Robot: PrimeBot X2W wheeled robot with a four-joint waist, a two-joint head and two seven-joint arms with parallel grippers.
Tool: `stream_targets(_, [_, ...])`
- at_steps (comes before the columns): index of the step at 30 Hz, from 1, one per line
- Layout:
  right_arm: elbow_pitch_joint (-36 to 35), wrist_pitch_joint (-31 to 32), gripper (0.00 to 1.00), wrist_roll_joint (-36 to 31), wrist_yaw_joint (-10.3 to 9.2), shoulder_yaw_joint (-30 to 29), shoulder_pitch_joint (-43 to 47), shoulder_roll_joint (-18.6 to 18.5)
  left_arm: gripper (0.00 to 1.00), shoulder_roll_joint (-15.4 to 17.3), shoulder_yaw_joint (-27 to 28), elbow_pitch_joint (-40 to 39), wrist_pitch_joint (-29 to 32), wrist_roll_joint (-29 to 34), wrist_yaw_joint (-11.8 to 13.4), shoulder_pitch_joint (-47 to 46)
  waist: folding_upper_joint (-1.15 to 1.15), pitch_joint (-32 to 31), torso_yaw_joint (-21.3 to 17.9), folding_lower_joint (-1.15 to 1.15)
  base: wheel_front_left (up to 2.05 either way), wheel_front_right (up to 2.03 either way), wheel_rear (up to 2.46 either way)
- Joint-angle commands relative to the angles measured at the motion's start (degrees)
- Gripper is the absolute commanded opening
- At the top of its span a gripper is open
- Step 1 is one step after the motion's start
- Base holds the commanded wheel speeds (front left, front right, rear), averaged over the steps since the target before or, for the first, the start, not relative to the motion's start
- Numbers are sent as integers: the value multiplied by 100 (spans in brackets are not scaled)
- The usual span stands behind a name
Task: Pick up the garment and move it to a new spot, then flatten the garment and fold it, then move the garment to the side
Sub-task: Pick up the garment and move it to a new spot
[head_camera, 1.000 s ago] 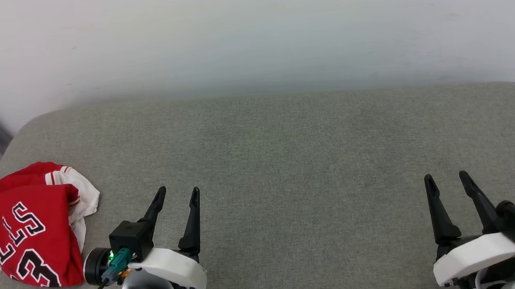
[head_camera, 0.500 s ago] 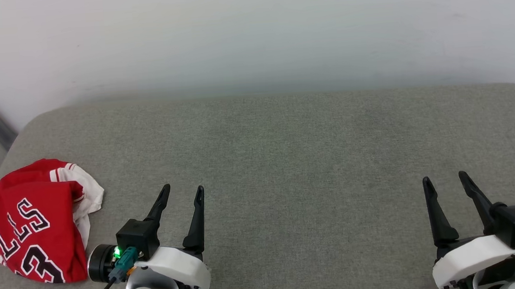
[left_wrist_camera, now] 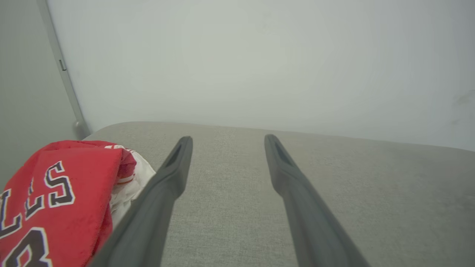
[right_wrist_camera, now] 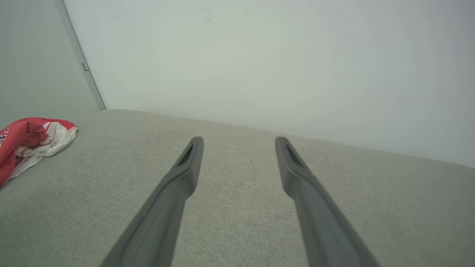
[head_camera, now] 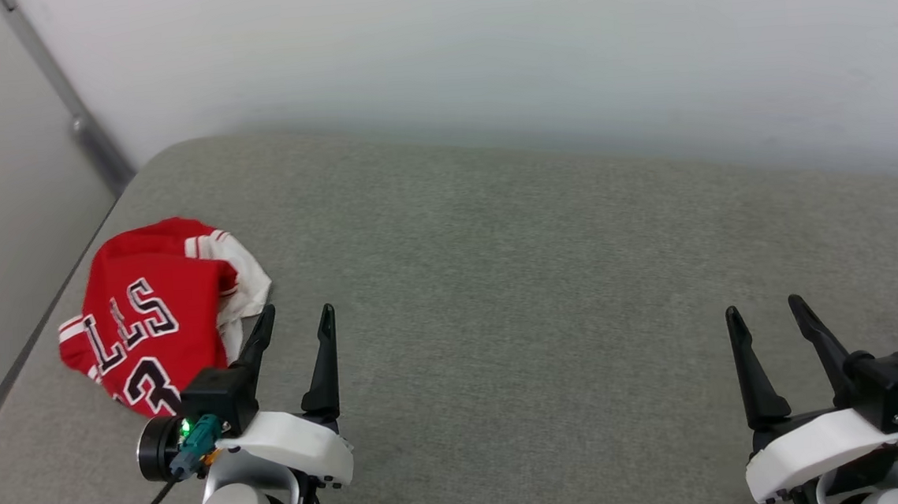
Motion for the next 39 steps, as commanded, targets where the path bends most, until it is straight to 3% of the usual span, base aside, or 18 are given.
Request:
stream_targets(1, [30,16,100,-7,-2,62,-85,-2,100,11,66,14,-15,-51,31,-55,0,9,398,0,0,0,0])
stream_targets(10, [86,-19,100,40,-2,325,-167,-2,100,40,268,-25,-15,-104,67,62,0,-25,1170,0,0,0,0])
stream_targets(19, [61,-5,100,77,-2,433,-170,-2,100,53,367,-52,-15,-59,59,82,0,-70,1479,0,0,0,0])
stream_targets(27, [22,40,100,57,-2,493,-255,-2,100,109,395,73,-14,-54,52,-170,0,25,1398,0,0,0,0])
stream_targets(32, [-142,148,100,-81,-2,520,-435,-2,100,280,387,393,347,-159,-9,-884,0,390,1216,0,0,0,0])
stream_targets(36, [-301,267,100,-237,-2,647,-683,-2,100,555,419,695,778,-233,-49,-1745,0,823,958,0,0,0,0])
stream_targets(39, [-407,318,100,-341,-2,748,-940,-3,100,957,440,1171,1399,-397,-122,-2557,0,1287,657,0,0,0,0])
